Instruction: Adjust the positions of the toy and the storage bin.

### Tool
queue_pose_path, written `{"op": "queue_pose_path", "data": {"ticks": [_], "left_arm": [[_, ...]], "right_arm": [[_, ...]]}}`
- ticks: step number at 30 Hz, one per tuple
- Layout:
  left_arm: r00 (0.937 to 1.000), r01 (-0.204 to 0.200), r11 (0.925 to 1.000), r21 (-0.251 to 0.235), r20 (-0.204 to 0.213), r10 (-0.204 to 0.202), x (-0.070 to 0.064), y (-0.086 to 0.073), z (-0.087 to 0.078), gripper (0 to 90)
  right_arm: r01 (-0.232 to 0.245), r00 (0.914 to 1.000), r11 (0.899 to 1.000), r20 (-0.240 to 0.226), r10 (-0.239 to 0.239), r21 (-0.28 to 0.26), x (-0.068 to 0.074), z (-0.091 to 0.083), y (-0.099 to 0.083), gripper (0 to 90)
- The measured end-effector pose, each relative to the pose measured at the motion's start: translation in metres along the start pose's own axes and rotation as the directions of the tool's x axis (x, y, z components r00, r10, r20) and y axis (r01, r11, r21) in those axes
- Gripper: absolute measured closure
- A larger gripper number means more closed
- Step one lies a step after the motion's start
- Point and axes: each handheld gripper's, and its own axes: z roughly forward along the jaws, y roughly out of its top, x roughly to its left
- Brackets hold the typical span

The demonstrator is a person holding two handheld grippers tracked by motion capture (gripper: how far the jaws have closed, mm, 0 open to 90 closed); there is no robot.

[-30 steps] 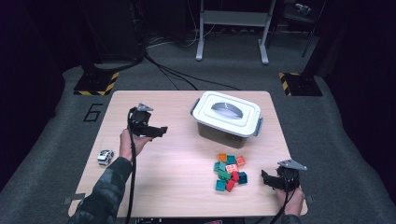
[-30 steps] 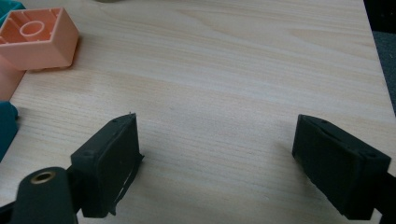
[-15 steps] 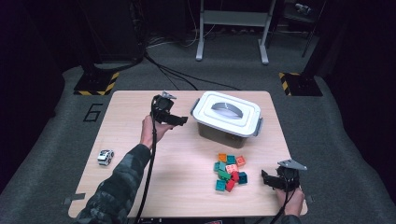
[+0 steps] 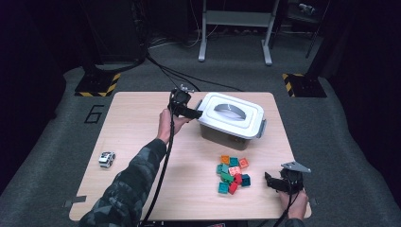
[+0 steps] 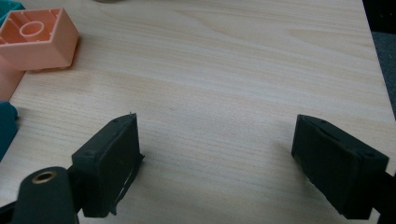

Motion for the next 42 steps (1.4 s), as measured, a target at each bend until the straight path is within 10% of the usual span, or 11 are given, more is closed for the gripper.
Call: {"op": "queue_pose_path", "data": {"ticks": [19,42], "left_arm": [[0.9899,-0.041,0.9976,0.056,-0.133,0.049,-0.014,0.006,0.017,25.9],[0.9805,-0.016,0.996,0.088,-0.194,0.033,-0.008,0.007,0.013,27.6]], "right_arm": [[0.001,1.0,1.0,0.004,-0.001,-0.001,0.0,0.0,0.0,15.0],[0.001,1.0,1.0,0.004,-0.001,-0.002,0.0,0.0,0.0,15.2]]}}
